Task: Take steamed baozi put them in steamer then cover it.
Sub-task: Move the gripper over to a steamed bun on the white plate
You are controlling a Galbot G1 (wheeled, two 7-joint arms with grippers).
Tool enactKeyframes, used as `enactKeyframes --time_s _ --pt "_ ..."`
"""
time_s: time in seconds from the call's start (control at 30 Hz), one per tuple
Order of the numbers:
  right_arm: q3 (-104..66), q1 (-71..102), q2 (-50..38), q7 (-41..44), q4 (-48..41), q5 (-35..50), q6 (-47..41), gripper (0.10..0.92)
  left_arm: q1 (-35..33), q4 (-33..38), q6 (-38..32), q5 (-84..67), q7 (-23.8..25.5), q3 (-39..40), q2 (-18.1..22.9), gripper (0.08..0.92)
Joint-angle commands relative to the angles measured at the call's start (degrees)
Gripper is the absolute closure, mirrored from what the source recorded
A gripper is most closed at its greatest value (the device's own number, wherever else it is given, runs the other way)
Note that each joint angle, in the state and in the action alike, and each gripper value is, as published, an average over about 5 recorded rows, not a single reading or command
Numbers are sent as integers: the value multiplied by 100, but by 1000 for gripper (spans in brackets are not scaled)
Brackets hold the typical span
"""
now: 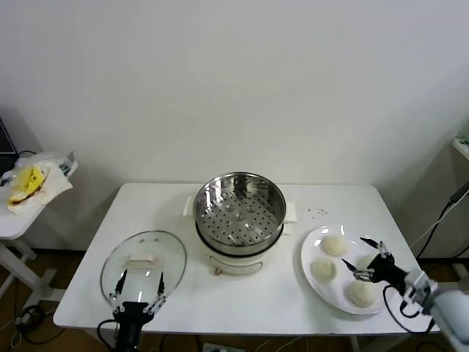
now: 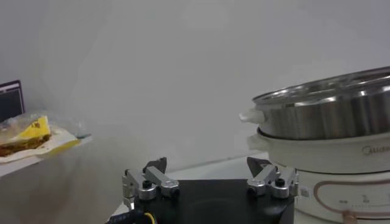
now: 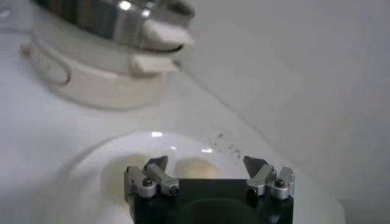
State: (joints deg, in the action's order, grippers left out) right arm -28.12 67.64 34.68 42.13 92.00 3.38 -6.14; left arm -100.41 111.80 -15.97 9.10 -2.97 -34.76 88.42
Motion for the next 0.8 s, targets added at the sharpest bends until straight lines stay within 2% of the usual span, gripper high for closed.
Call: enactKeyframes --time_s 0.03,0.23,0.33,0.5,0.8 --pt "3013 -3442 -1554 2114 -1033 -793 -346 203 105 -74 35 -4 -64 0 -38 177" --pt "6449 -6572 -1146 2607 -1756 -1043 -160 203 229 -127 135 -6 -68 -40 -42 177" --pt "7448 -7346 -684 2725 -2217 -1014 -111 203 250 -138 155 -6 -69 -55 -41 177" --pt "8149 -7626 -41 2757 -2728 -958 -114 203 227 -133 182 -7 -82 -105 -40 177" --pt "8145 -7418 723 2622 -3401 -1002 -111 203 196 -153 201 -12 -92 -173 -37 177"
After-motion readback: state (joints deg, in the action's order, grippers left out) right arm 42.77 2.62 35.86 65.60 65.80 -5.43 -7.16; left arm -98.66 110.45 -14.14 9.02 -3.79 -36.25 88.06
